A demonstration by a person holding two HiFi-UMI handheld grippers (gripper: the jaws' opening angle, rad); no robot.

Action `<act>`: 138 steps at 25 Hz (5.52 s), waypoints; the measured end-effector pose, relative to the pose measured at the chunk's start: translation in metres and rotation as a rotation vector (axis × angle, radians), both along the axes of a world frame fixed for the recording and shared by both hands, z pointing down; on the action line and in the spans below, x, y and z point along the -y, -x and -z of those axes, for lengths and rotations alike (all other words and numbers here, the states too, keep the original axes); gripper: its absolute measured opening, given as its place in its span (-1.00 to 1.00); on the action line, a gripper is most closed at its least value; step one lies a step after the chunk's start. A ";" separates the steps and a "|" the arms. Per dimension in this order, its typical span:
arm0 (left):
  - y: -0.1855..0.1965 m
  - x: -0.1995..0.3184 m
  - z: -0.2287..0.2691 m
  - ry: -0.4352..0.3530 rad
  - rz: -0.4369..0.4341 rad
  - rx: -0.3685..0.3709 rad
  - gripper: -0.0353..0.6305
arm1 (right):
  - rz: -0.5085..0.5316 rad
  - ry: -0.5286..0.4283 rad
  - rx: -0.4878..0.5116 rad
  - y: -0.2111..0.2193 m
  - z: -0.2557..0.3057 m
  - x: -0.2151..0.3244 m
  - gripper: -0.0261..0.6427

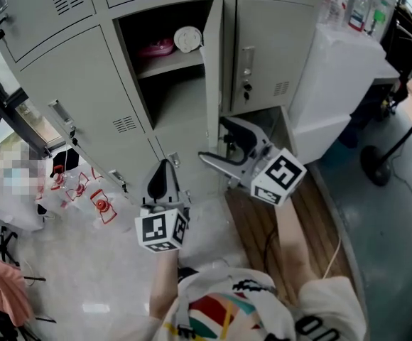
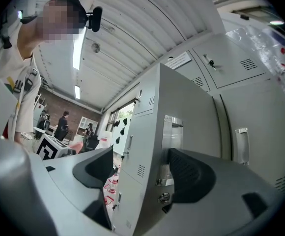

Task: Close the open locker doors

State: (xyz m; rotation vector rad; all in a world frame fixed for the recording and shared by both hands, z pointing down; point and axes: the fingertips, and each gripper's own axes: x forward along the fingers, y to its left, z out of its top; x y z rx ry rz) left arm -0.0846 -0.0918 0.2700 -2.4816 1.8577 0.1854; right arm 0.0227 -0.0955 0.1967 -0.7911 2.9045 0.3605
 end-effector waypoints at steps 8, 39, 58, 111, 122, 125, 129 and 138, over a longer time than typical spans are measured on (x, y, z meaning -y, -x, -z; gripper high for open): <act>0.045 -0.005 -0.008 0.021 0.087 -0.006 -0.88 | 0.053 -0.014 -0.036 0.049 0.000 0.012 0.08; 0.159 0.102 -0.002 0.050 0.001 0.014 -0.88 | -0.082 0.040 -0.168 0.183 -0.005 0.142 0.08; 0.190 0.133 -0.013 0.101 -0.116 0.007 -0.88 | -0.258 0.040 -0.157 0.196 -0.004 0.185 0.08; -0.268 0.100 -0.104 0.171 -0.530 0.150 -0.87 | -0.646 0.466 -0.406 -0.292 -0.256 0.053 0.08; -0.294 0.118 -0.142 0.194 -0.566 0.141 -0.87 | -0.521 0.687 -0.427 -0.292 -0.397 0.058 0.08; -0.298 0.113 -0.151 0.219 -0.578 0.135 -0.87 | -0.502 0.704 -0.417 -0.287 -0.422 0.063 0.08; -0.296 0.112 -0.165 0.254 -0.580 0.135 -0.87 | -0.475 0.742 -0.423 -0.279 -0.439 0.061 0.08; -0.276 0.120 -0.176 0.281 -0.548 0.125 -0.87 | -0.444 0.749 -0.435 -0.265 -0.443 0.061 0.08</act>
